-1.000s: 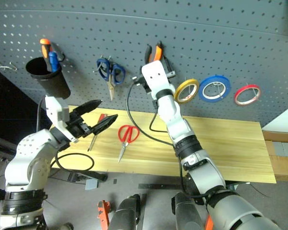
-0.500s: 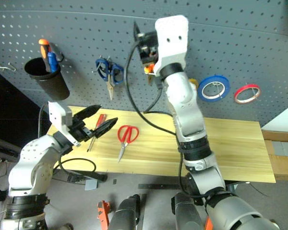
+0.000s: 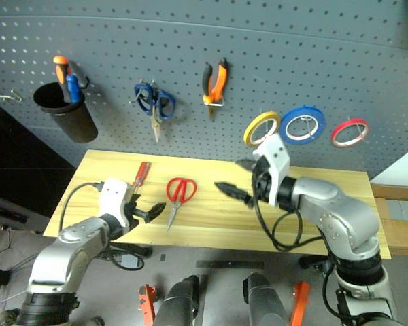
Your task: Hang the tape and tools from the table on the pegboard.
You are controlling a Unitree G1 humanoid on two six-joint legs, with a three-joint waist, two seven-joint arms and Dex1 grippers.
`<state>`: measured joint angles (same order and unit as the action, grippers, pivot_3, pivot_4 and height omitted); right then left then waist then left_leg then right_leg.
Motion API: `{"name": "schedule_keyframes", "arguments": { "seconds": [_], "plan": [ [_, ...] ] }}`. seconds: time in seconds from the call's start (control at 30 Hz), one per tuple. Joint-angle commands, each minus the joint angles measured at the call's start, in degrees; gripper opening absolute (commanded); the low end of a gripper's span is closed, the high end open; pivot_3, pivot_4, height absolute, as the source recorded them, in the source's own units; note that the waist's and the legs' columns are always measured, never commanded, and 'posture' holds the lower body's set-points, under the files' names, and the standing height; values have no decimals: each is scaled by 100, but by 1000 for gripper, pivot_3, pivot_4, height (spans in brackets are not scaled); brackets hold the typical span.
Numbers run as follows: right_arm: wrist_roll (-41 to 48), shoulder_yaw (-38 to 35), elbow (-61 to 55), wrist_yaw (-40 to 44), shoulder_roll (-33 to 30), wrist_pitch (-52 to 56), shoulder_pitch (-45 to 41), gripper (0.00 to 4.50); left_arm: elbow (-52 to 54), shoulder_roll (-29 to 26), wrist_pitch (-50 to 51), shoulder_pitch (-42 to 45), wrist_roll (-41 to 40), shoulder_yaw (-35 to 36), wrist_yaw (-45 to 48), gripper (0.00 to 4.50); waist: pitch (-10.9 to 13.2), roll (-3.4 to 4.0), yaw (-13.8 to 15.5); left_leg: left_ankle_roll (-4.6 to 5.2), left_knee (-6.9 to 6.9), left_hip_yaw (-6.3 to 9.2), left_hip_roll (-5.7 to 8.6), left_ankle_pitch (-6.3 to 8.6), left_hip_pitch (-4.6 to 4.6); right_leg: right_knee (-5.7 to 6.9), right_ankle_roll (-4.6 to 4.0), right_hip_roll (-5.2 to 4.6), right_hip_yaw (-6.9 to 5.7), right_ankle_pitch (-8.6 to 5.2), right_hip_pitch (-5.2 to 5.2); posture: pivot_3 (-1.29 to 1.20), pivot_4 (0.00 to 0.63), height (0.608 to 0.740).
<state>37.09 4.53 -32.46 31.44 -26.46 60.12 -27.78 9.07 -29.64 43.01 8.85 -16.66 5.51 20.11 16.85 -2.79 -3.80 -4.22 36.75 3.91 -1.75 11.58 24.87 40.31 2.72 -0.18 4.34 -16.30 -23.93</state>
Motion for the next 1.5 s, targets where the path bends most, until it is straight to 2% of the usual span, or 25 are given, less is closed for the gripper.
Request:
{"name": "schedule_keyframes", "arguments": {
  "seconds": [0.03,0.2,0.4,0.73,0.87,1.17,1.2,1.5],
  "plan": [
    [-100,550,-444,83,-238,23,114,4125,-421,199,254,137,268,-182,-307,4500,0,0,-5,0,1,2,0,0,0,0,0,1,-2,0,0,-42,266,740],
    [-360,1088,-549,121,-459,-134,172,4125,-1124,572,227,509,545,-445,-530,4500,0,1,43,0,3,19,4,0,2,-25,1,-1,-19,0,21,-48,271,740],
    [-500,1255,-515,252,-572,-300,162,4125,-1872,1029,-5,1029,908,-700,-790,4500,0,1,93,-1,6,39,11,0,0,-41,1,-3,-35,0,46,-56,274,740],
    [-646,1329,-384,450,-619,-404,52,4125,-2168,1454,27,1207,1076,-688,-873,4500,-6,11,68,-1,4,41,12,0,-5,-41,2,-4,-36,0,52,-68,273,740],
    [-703,1331,-321,511,-623,-435,11,4160,-2204,1435,-80,1207,1145,-643,-874,3603,-6,12,68,-1,5,42,12,0,-7,-42,3,-4,-37,-1,54,-68,272,740],
    [-711,1262,-257,563,-683,-367,-29,4160,-2465,1457,-380,1301,1210,-549,-839,394,-6,12,67,-1,4,43,13,0,-6,-46,4,-4,-38,-1,56,-83,276,740],
    [-717,1249,-244,552,-693,-353,-31,4160,-2473,1463,-428,1295,1211,-559,-814,217,-6,12,67,-1,4,43,13,1,-6,-46,4,-4,-38,-1,56,-86,275,740],
    [-1074,1048,-37,314,-673,-629,-194,4160,-2054,1267,-993,882,1246,-702,-334,223,-6,13,49,-1,-2,43,12,1,-6,-53,3,-5,-38,-1,56,-94,271,740]
  ]
}}
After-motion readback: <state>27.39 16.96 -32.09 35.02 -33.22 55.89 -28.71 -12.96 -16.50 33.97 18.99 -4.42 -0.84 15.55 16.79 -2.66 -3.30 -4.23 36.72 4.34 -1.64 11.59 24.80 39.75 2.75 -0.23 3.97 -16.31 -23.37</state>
